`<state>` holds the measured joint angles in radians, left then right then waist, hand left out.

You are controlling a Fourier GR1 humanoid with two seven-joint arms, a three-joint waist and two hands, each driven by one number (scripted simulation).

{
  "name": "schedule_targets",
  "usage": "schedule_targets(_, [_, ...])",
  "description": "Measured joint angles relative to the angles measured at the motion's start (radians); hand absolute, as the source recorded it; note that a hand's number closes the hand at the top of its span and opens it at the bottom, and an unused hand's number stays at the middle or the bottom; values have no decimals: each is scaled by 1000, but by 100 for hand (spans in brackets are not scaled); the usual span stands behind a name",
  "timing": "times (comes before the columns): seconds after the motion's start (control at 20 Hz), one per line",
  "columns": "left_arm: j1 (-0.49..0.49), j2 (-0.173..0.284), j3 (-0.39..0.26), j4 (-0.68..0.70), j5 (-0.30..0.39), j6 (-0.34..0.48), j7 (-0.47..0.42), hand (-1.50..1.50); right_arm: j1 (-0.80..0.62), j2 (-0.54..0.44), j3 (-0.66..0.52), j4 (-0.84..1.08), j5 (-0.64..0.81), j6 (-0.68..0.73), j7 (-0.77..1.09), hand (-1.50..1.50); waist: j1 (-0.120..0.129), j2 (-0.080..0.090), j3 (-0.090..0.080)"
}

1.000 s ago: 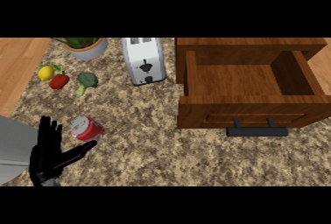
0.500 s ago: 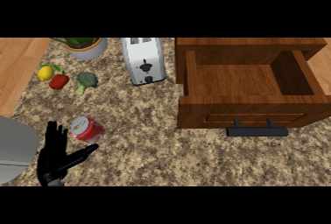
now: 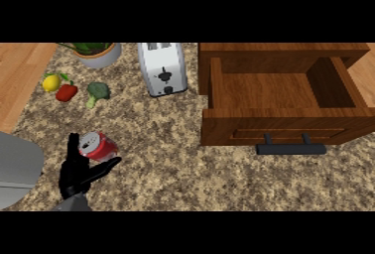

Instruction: Pick up the can, place it into the drawer and close the drawer

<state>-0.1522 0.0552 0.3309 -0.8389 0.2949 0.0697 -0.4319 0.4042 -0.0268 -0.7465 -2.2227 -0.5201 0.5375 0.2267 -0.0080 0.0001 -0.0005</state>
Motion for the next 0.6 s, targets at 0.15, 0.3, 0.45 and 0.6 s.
schedule_targets(0.15, [-36, 6, 14, 43, 27, -14, -20, 150, -8, -23, -27, 12, -27, 11, 12, -150, 0, 0, 0])
schedule_targets(0.3, [-66, 31, 24, 73, 54, -46, -17, 150, 5, -14, -39, 23, -36, 38, 3, -150, 0, 0, 0])
schedule_targets(0.45, [-92, 40, 16, 91, 74, -94, 7, 150, 1, -2, -30, 12, -28, 32, 9, -150, 0, 0, 0])
schedule_targets(0.6, [-107, 40, 1, 85, 83, -127, 10, 150, -13, 10, -10, -2, -15, 15, 28, -150, 2, 0, 0])
